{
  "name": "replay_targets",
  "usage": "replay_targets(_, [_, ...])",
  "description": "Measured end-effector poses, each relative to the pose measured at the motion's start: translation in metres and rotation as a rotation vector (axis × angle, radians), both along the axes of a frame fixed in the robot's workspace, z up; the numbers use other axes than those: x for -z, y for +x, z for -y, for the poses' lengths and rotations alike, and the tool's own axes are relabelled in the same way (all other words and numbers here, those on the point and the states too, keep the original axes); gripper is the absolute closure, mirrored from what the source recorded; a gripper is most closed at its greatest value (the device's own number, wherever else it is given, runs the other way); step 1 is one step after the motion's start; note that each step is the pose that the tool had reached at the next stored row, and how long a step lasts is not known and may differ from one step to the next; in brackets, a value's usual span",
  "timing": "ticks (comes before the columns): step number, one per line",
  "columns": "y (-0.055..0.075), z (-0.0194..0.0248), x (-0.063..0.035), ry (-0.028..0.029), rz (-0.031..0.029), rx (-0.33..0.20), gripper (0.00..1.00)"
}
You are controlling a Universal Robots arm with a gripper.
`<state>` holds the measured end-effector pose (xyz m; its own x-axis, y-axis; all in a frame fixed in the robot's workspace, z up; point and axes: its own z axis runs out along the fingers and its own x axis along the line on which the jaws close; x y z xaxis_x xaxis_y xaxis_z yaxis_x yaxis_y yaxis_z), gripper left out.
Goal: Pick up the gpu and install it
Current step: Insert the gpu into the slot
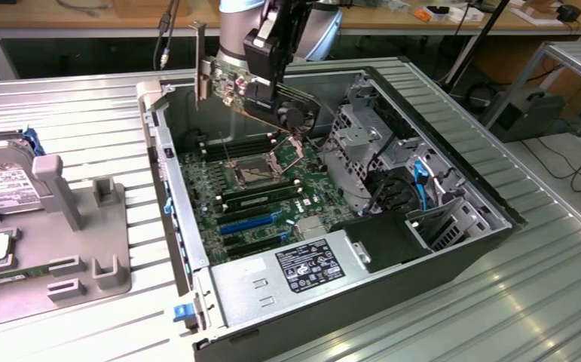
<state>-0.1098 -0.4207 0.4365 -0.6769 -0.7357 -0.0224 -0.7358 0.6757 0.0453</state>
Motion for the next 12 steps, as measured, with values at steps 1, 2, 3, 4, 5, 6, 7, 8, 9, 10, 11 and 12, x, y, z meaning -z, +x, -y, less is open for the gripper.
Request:
replay_targets(1, [0.0000,0.0000,0.0000,0.0000,0.0000,-0.011,0.73])
replay_targets(2, [0.0000,0.0000,0.0000,0.0000,0.0000,-0.022,0.73])
replay_targets(3, [0.0000,0.0000,0.0000,0.0000,0.0000,-0.030,0.73])
replay_targets(4, [0.0000,0.0000,0.0000,0.0000,0.0000,-0.035,0.73])
replay_targets(5, [0.0000,0.0000,0.0000,0.0000,0.0000,-0.046,0.73])
replay_targets(6, [0.0000,0.0000,0.0000,0.0000,0.0000,-0.051,0.73])
replay_targets(7, [0.0000,0.0000,0.0000,0.0000,0.0000,-0.058,0.73])
replay_targets(8, [0.0000,0.0000,0.0000,0.0000,0.0000,-0.064,0.73])
replay_targets(9, [0.0000,0.0000,0.0000,0.0000,0.0000,-0.072,0.73])
replay_targets(10, [0.0000,0.0000,0.0000,0.0000,0.0000,-0.082,0.73])
replay_targets(11, [0.0000,0.0000,0.0000,0.0000,0.0000,-0.094,0.73])
replay_targets(12, [0.0001,0.0000,0.0000,0.0000,0.0000,-0.111,0.73])
